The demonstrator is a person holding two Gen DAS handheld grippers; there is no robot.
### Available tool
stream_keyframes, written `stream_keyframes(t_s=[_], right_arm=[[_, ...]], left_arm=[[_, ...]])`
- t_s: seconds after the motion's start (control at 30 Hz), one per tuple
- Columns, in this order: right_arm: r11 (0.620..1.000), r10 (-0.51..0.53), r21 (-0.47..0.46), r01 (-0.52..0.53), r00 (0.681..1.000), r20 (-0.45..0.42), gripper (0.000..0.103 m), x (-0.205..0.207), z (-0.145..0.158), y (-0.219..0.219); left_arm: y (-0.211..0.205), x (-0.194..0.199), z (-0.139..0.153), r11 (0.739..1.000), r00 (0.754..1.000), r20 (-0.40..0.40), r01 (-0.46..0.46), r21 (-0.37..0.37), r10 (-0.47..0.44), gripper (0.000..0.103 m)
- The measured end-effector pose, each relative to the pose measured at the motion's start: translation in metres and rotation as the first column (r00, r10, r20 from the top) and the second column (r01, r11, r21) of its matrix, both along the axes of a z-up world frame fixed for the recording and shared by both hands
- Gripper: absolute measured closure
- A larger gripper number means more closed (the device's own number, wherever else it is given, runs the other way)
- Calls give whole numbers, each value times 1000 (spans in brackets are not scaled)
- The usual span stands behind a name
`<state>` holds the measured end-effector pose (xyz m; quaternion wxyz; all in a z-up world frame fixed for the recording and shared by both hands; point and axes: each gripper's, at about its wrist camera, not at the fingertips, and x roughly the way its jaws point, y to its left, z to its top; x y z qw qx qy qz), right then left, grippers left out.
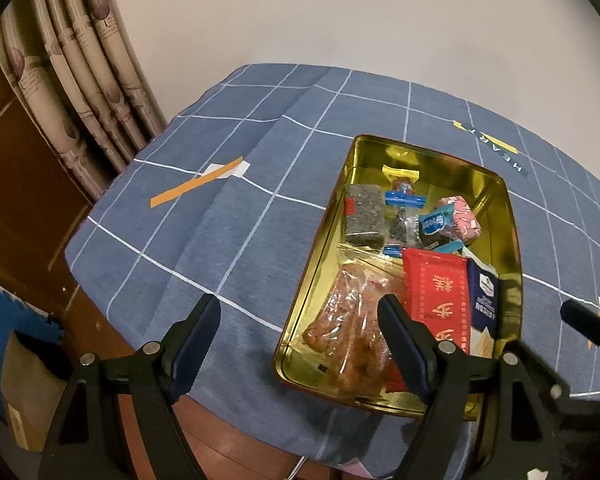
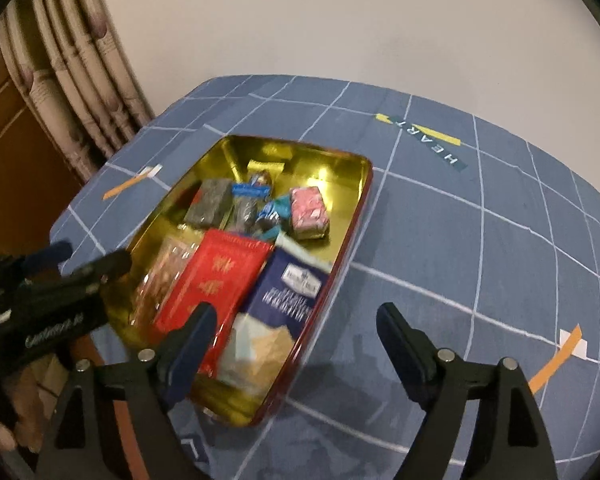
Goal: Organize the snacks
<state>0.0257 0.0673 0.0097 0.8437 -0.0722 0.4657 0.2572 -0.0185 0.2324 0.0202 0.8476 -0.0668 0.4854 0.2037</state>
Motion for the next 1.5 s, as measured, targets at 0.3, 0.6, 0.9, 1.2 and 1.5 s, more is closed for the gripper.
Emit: stream_keyframes(t_s=[0.3,0.6,0.9,1.2,1.5], right_arm=[[999,32,-26,-32,999,10,19,-15,1,4],[997,58,-43,-58,998,-9,19,-19,-5,11],[998,58,-38,-59,998,-24,19,-18,-8,11],[997,61,-35,-62,998,-26,19,-18,-7,12],[998,55,-26,-56,998,-30,19,-18,-7,11]], left_arm=[[-7,0,2,1000,1000,2,20,8,-20,25],[-7,0,1,1000,1000,2,21,7,-21,25],[-9,-1,1,1000,1000,2,25,19,-25,25],[-9,-1,1,1000,1000,2,23,18,-23,25],[-11,-2,1,1000,1000,11,21,2,-21,21]])
